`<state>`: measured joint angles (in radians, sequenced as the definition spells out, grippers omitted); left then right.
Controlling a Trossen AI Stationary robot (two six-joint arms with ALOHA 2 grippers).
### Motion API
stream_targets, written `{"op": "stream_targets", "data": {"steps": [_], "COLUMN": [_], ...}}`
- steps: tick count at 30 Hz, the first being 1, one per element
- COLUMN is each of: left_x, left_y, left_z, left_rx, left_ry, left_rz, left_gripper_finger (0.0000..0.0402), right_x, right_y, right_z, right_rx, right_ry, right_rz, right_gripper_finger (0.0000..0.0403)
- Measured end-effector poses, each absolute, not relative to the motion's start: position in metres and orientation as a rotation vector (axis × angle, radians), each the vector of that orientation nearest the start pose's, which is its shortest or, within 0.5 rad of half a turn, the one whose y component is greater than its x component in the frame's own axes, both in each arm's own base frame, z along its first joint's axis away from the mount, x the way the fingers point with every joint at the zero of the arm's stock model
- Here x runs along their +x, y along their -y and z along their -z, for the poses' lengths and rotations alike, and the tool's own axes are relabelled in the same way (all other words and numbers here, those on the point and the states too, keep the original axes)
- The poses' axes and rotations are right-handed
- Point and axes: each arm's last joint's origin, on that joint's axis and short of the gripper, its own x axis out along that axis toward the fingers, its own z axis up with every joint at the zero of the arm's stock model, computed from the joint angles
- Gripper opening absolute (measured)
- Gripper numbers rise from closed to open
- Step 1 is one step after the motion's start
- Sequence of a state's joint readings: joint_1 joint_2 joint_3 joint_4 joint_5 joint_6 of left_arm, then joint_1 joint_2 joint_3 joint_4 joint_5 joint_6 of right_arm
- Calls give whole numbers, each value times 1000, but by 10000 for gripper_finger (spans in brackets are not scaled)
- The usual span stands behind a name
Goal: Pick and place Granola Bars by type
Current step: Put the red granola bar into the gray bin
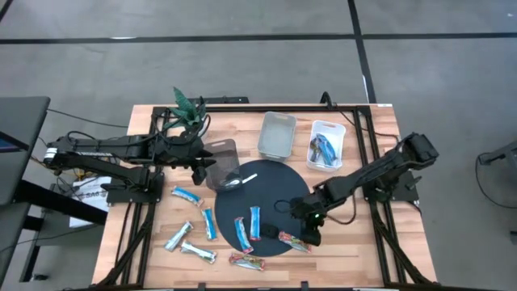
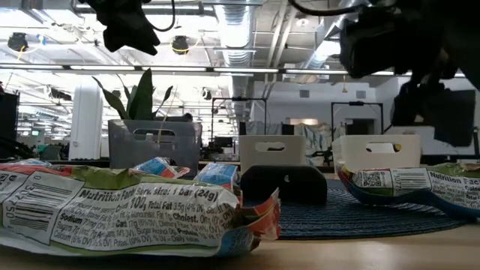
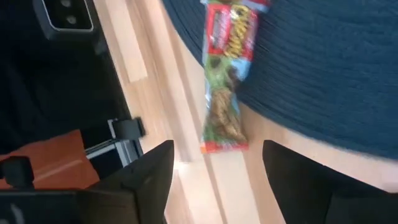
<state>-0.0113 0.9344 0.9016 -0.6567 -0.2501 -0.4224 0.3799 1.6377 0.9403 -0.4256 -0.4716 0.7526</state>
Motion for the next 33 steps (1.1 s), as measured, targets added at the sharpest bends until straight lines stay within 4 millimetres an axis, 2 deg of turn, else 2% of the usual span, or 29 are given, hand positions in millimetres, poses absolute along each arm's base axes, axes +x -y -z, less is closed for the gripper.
{"op": "stream_targets", "data": {"steps": [8,21,24,31,33], "left_x": [185,186,186,186,186], "left_y": [-5,-5,-5,-5,-5], "left_z": [-308,-309,-309,-309,-309], "left_rx": [-312,-300,-300,-300,-300], "left_ry": [-611,-599,-601,-600,-601], "left_rz": [-365,-358,-358,-358,-358], "left_gripper_finger": [134,134,135,135,135], "right_x": [301,319,320,324,325], "right_y": [-147,-149,-147,-133,-127], "right_z": [-152,-128,-129,-143,-151], "right_rx": [569,516,515,525,540], "right_ry": [-1422,-1514,-1512,-1470,-1444], "right_rz": [-303,-171,-157,-115,-114], "right_gripper_finger": [220,190,158,31,12]}}
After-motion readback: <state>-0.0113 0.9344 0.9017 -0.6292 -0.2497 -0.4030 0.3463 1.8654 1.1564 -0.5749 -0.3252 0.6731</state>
